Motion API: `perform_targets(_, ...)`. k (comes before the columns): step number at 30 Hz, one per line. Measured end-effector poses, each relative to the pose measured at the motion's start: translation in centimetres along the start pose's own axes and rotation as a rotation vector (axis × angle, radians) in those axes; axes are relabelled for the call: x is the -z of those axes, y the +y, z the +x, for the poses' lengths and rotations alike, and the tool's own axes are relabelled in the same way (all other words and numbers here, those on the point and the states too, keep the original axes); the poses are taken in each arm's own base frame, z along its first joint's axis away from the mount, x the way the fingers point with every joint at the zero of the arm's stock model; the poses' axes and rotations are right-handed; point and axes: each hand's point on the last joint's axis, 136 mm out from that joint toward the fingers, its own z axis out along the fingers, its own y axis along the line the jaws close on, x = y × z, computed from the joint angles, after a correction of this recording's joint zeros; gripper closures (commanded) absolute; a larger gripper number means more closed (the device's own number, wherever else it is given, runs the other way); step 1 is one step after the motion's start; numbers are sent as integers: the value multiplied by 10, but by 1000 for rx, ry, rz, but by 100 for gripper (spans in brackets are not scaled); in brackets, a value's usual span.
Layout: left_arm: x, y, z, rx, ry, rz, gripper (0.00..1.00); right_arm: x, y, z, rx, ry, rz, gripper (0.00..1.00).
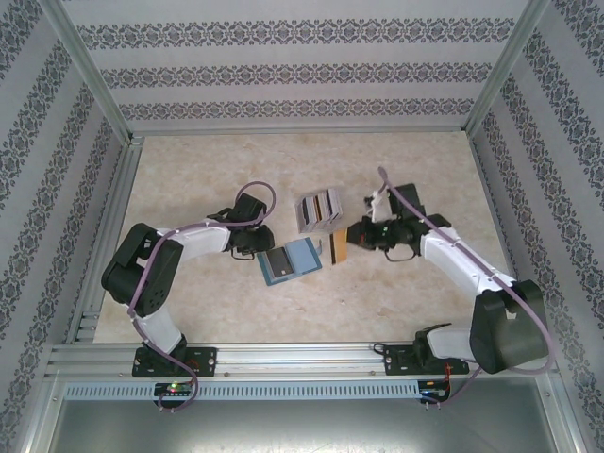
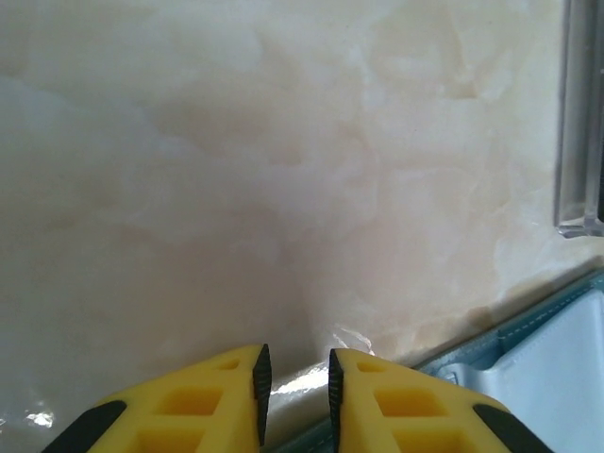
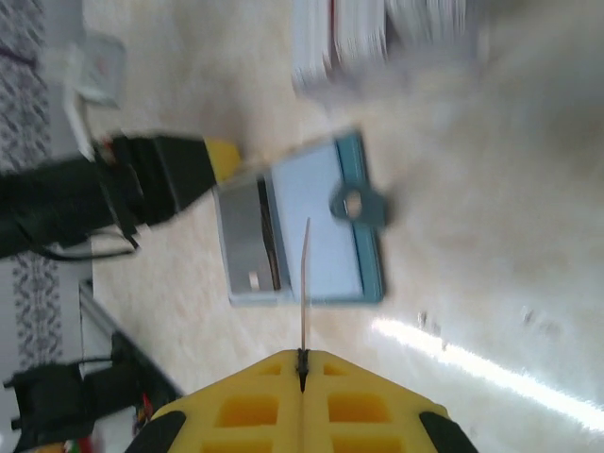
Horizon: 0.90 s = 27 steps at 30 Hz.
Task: Put the credit cards into the card holder
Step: Rotate the card holder at the center of the table.
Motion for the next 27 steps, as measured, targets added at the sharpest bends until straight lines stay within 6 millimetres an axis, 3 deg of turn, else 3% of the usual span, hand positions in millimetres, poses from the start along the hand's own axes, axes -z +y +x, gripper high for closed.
perform_targets(4,7,6,12,10,-8,18,73,-22,-12,44,-26,116,27,97)
perform_targets(6,11,10,21,24,-8,30,73,-29,-15,52,-23,141,38,97)
perform_targets(17,37,31,68,124,4,73,73,-56,-41,43,-61,141,104,98)
perform_targets(22,41,23,90,101,44,67,73,-56,-39,33,-61,110,93,98)
perform_targets(27,38,22,93,111,41,62,73,-52,-40,23,-74,82,83,98)
